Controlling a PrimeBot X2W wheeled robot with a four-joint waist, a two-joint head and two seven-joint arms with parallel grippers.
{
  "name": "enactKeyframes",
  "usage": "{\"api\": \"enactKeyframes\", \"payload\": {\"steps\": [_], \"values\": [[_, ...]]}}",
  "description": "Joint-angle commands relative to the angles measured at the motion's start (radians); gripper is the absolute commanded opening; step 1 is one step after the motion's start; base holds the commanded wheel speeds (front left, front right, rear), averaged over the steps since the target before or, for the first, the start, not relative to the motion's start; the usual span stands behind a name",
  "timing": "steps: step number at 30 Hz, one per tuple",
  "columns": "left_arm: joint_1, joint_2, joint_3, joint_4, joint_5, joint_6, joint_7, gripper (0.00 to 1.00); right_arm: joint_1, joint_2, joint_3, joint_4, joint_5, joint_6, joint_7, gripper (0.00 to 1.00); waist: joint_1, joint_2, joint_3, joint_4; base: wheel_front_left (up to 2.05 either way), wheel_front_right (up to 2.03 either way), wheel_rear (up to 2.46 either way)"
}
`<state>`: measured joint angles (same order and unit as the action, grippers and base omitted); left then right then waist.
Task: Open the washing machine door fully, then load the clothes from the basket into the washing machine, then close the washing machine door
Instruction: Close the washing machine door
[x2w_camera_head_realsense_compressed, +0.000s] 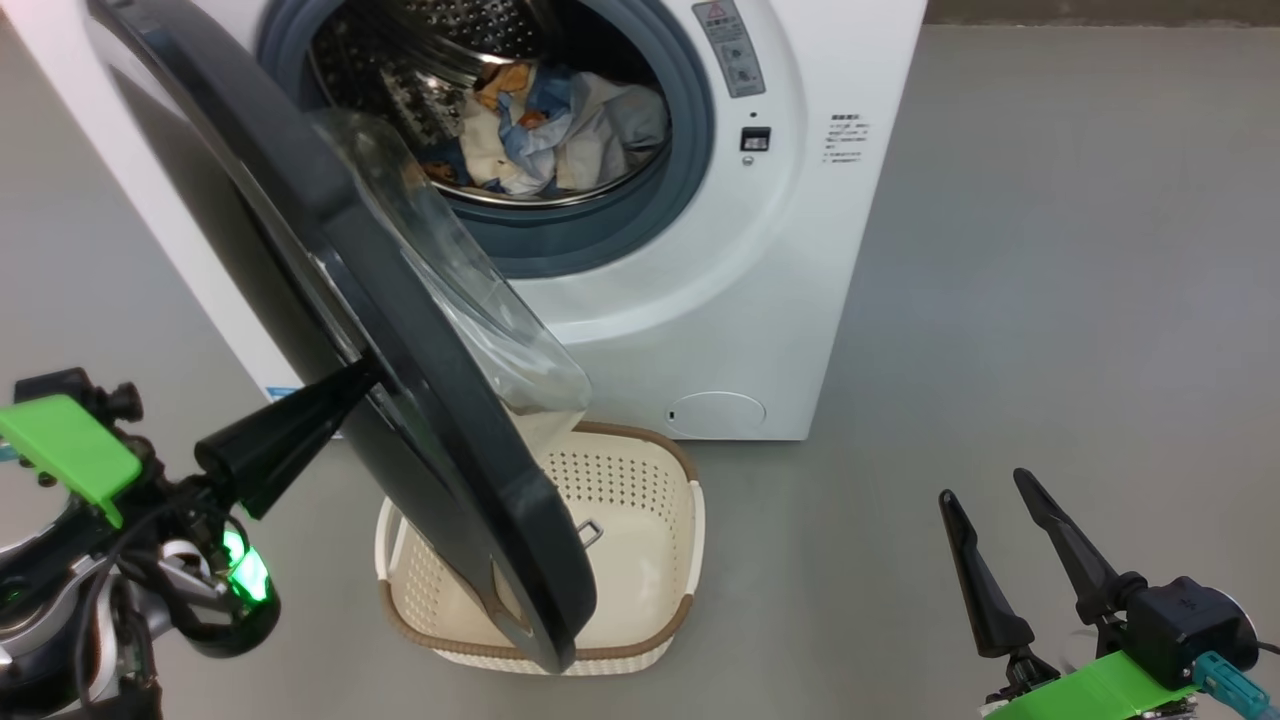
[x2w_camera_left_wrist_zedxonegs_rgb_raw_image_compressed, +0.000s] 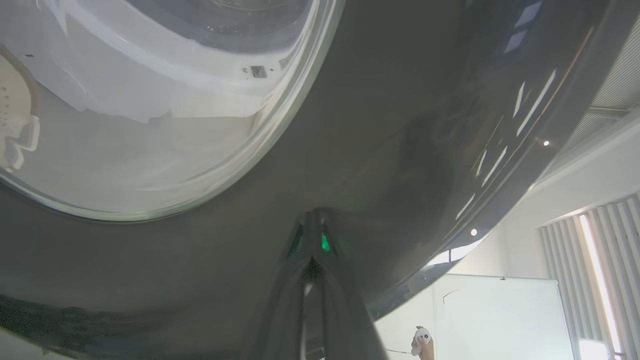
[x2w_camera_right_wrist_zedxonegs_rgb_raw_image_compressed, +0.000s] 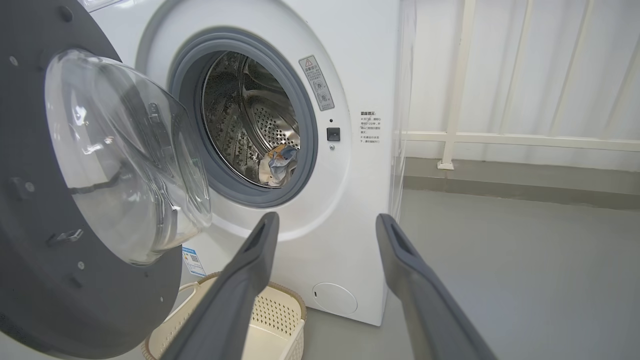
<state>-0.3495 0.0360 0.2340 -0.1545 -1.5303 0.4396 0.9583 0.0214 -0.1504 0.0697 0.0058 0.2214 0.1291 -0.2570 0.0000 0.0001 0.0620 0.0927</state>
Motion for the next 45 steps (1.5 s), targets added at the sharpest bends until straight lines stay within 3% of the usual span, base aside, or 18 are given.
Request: {"api": "enactKeyframes", "payload": {"steps": [1,26,45], "values": [[-0.042,0.015,0.013,-0.015,-0.012,-0.012,-0.004,0.0,-0.027,-0.005,0.025,-0.025,-0.002,0.002,-0.005,1.0,0.0,-0.0001,0.001,-0.014,0.0,0.0,0.0],[-0.134,0.014,-0.055,0.106,-0.045,-0.091,-0.123,0.0,-0.049,0.004,0.024,-0.029,-0.007,0.002,-0.005,1.0,0.0,-0.0001,0.033,-0.098,0.0,0.0,0.0],[-0.179,0.014,-0.055,0.192,-0.037,-0.137,-0.175,0.0,-0.053,0.006,0.029,-0.024,-0.003,0.002,-0.005,1.0,0.0,-0.0001,0.02,-0.141,0.0,0.0,0.0]]}}
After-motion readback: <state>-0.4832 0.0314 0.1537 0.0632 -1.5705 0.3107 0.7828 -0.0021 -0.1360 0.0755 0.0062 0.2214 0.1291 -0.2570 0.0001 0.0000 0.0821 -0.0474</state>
